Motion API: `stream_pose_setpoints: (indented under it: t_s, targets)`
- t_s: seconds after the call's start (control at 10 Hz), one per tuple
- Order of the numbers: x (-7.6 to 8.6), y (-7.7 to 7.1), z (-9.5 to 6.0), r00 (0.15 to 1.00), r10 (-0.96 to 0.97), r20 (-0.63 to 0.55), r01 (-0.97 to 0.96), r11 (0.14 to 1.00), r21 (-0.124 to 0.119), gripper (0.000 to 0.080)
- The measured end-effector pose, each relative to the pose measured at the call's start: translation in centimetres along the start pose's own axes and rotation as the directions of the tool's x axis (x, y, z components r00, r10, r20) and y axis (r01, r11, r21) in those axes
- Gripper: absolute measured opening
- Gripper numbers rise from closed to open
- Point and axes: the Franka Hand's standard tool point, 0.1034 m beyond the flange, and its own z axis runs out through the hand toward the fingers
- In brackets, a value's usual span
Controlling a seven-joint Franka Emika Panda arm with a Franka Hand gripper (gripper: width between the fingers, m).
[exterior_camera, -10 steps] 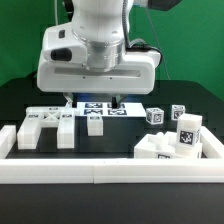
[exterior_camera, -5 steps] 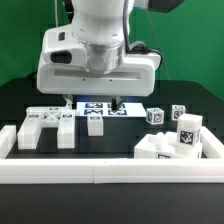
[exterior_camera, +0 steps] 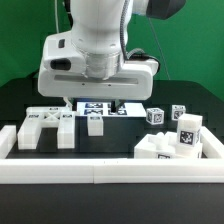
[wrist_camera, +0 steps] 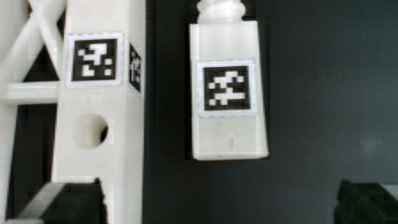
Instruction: Assemble chair
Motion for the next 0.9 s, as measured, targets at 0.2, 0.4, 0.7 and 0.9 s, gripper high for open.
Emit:
stream_pose_setpoints:
  t_s: [0.2, 0.4, 0.7, 0.9]
  targets:
    - [-1.03, -0.40, 0.77, 0.986, -0.002, 0.166, 0.001, 1.000, 0.005, 0.0648]
    - [-0.94, -0.34, 1.03, 0.962, 0.003, 0.272, -0.004, 1.000, 0.003, 0.0648]
    - [-0.49, -0.48, 1.12, 0.952, -0.012, 0.307, 0.011, 1.000, 0.004, 0.0648]
    - [-0.47, -0.62, 1.12, 0.950, -0.054, 0.306, 0.051, 0.999, 0.018, 0.0648]
